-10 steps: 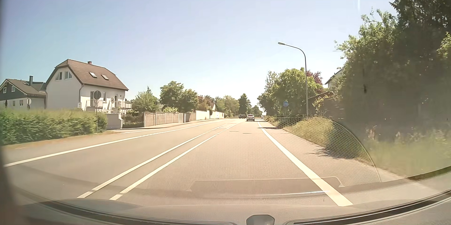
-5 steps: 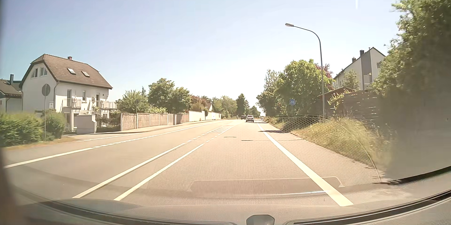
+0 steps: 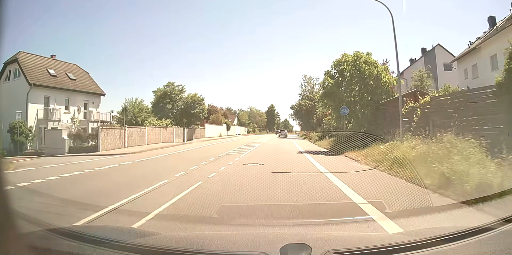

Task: Follow the waypoints while adhering to traffic rules and regulations

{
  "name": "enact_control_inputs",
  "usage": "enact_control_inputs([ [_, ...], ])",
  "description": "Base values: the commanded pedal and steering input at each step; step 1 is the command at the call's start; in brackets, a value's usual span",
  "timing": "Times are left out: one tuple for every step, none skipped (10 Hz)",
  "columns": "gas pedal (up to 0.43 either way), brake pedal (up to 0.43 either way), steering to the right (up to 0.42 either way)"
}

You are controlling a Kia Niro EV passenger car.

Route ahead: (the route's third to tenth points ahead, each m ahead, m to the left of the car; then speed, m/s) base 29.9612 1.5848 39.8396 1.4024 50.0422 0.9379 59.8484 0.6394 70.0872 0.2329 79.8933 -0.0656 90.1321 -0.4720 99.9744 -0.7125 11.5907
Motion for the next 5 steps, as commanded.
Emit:
enact_control_inputs([
  [0.039, 0.03, 0.006],
  [0.039, 0.03, 0.006],
  [0.039, 0.03, 0.006],
  [0.039, 0.03, 0.006],
  [0.039, 0.03, 0.006],
])
